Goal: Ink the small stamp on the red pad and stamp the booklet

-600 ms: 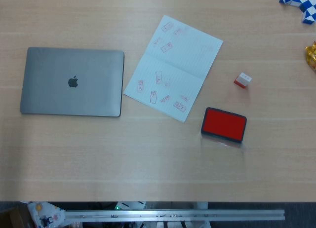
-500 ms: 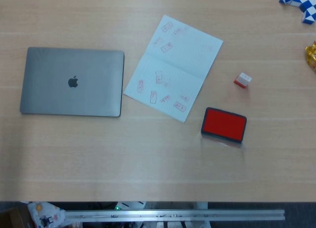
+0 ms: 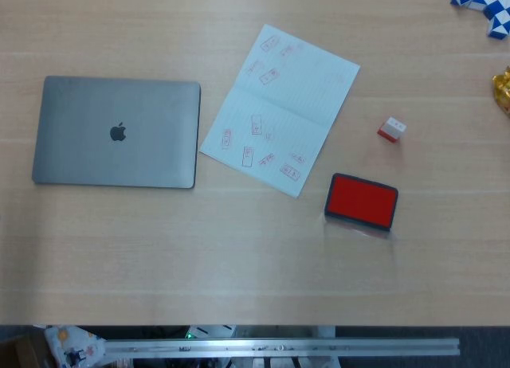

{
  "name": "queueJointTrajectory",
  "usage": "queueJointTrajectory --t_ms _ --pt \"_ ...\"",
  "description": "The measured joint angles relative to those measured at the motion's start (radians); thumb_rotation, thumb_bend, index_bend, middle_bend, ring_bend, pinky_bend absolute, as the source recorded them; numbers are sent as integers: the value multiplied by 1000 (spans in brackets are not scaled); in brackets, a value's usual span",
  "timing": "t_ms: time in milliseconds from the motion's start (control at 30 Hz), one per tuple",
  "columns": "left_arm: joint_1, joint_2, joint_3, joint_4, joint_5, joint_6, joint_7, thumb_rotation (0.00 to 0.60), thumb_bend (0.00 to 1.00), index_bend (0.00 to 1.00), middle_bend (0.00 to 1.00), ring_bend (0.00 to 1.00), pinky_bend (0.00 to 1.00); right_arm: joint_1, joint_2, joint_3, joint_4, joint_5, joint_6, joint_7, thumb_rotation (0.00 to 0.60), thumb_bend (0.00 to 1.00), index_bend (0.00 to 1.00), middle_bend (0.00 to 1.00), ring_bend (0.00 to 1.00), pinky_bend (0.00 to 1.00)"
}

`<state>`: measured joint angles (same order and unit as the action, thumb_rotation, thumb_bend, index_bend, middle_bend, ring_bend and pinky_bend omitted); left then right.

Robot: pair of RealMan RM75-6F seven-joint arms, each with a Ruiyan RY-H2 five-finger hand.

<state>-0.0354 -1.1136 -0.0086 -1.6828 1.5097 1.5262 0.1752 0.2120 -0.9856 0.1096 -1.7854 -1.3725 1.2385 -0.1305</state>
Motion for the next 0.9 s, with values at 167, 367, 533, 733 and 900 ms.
queueJointTrajectory --t_ms 167,367,533,733,900 --pt "4 3 2 0 -4 -2 -6 600 203 168 240 246 149 71 -23 29 -29 66 -65 -106 600 287 553 477 383 505" --pt "3 8 5 -3 -4 -10 -5 600 203 168 240 246 149 155 -112 49 -20 160 -131 -239 600 181 496 425 333 469" --pt "-3 6 6 -8 3 -18 8 600 203 168 240 246 149 217 -197 54 23 226 -176 -323 600 157 488 409 311 420" --pt "-10 4 10 -13 4 -34 21 600 202 168 240 246 149 295 -281 57 95 321 -244 -392 600 156 487 402 304 405" --pt "-11 4 10 -15 4 -35 24 600 203 168 240 246 149 363 -343 55 169 399 -296 -463 600 156 488 402 304 403"
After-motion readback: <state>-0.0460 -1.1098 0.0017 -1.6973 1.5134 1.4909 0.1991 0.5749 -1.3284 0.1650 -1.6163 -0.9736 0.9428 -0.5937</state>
